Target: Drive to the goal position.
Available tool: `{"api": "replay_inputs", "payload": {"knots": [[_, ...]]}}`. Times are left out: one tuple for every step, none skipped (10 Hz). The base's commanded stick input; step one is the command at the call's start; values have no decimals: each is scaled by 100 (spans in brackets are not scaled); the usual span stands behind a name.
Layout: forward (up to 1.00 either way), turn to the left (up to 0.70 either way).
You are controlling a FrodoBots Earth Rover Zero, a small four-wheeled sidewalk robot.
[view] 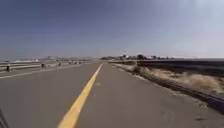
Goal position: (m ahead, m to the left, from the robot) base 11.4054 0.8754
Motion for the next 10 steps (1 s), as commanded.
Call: {"api": "replay_inputs", "payload": {"knots": [[50,0],[50,0],[50,0],[50,0],[50,0],[50,0],[50,0],[50,0],[50,0],[50,0]]}}
